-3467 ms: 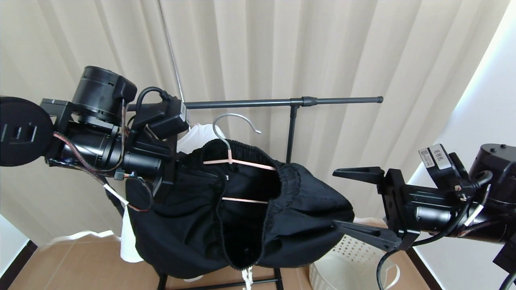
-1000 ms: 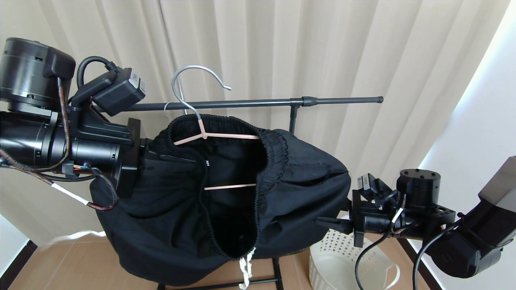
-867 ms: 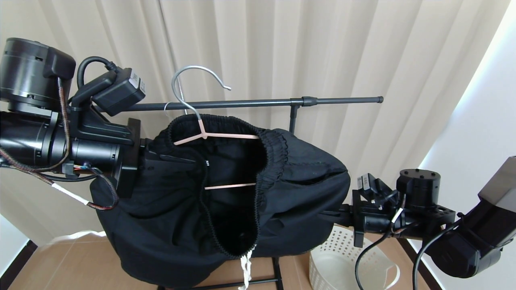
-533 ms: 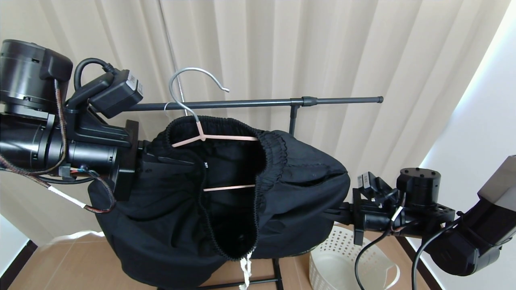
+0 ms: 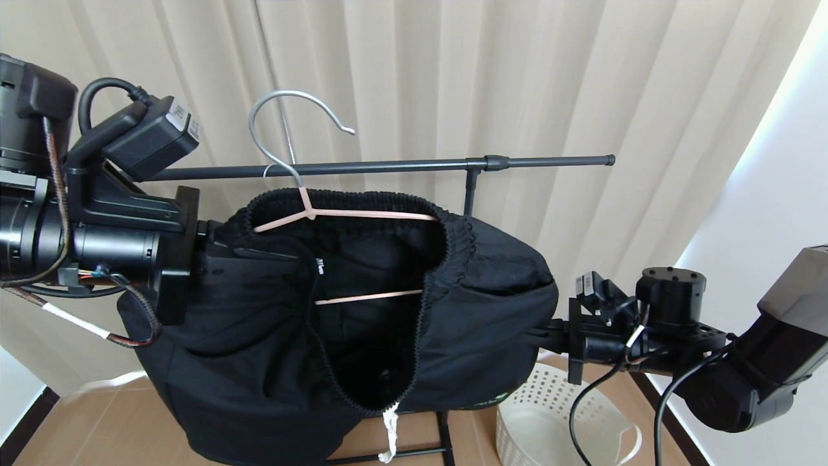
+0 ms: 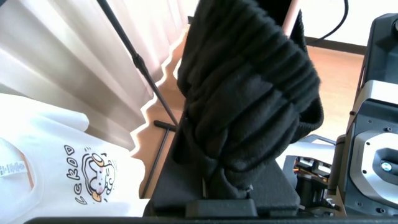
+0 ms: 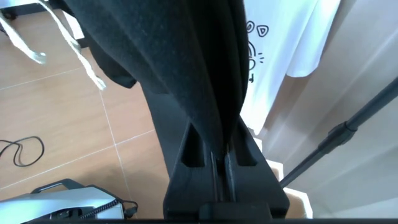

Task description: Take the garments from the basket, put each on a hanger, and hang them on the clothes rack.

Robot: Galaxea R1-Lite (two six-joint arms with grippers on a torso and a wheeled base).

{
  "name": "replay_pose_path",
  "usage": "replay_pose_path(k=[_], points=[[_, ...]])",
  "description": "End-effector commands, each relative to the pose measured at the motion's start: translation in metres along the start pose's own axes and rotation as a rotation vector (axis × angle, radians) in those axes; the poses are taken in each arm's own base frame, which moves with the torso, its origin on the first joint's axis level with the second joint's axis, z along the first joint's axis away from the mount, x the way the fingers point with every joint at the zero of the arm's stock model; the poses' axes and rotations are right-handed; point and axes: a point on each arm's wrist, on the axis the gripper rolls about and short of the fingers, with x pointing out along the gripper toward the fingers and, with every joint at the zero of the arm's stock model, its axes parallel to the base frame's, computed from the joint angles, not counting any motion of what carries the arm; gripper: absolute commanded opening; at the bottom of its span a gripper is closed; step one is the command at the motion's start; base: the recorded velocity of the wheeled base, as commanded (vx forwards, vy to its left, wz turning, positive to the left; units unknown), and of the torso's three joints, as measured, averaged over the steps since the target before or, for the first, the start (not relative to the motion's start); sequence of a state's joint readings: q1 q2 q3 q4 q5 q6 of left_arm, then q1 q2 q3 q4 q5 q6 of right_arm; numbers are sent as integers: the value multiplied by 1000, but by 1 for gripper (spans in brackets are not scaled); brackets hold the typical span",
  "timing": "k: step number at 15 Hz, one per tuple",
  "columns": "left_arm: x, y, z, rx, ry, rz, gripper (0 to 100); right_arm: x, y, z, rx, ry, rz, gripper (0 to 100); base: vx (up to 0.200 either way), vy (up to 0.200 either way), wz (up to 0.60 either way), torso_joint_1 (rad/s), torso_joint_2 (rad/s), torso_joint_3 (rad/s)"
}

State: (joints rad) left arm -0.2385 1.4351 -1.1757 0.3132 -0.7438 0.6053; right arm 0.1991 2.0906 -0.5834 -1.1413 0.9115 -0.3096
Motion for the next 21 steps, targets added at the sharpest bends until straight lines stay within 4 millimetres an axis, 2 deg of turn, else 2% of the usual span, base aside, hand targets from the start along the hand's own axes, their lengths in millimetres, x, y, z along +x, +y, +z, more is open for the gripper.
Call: replay_pose_path(k=[1,9,20,21], points=[[-7,-5,3,13,-11,15,0,1,-6,-7,14,9,-9,0,0,0,0,0,0,0],[-17,-10,4,19,-24,36,0,3,-16,-18,34,20,-25,0,0,0,0,0,0,0],[-18,-12,3,13,-20,34,0,-4,-9,-10,32,21,-25,0,0,0,0,0,0,0],[-18,-12,3,10,-21,34,0,-4,-9,-9,30,19,-27,100,0,0,0,0,0,0]])
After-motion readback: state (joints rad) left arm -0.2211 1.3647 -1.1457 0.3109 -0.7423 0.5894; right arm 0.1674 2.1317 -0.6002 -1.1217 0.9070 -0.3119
